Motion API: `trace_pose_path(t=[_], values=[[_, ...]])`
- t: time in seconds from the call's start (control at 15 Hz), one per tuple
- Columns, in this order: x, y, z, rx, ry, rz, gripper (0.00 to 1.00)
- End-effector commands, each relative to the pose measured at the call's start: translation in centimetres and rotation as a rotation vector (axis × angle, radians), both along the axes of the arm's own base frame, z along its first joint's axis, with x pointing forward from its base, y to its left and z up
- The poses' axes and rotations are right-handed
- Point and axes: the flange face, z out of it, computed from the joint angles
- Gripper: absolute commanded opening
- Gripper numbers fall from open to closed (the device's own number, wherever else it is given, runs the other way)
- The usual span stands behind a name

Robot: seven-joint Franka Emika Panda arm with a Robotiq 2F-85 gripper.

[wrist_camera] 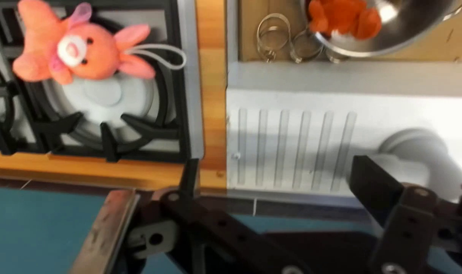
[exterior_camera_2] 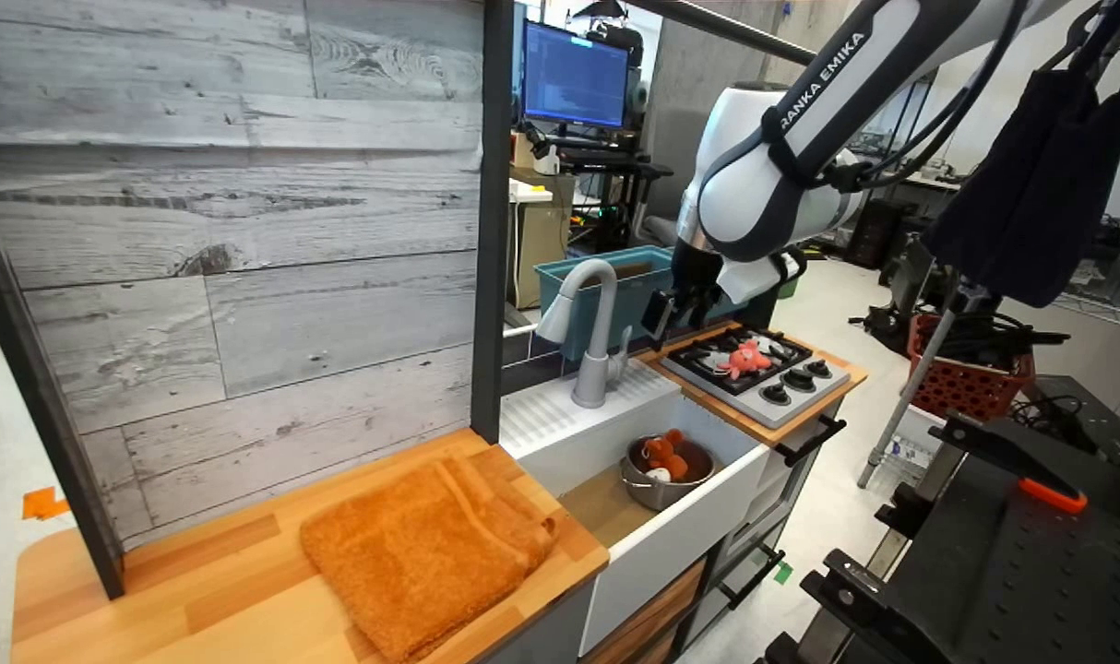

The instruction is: Use the towel to wipe the left side of the countertop, remove two plush toys from the silver pot and put them on the stove, place one plush toy from the pot on the left side of the countertop

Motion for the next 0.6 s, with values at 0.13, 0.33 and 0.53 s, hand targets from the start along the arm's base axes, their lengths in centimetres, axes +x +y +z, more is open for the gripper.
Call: trace_pose_path(t=[0.13, 0.33, 0.53], values=[[-1.1, 2.7, -5.8, 0.163, 0.229, 0.156, 1.00], [-1.7, 3.8, -8.0, 0.224, 0.396, 0.213, 1.00], [-2.5, 4.4, -10.0, 0.237, 0.576, 0.211, 1.00]])
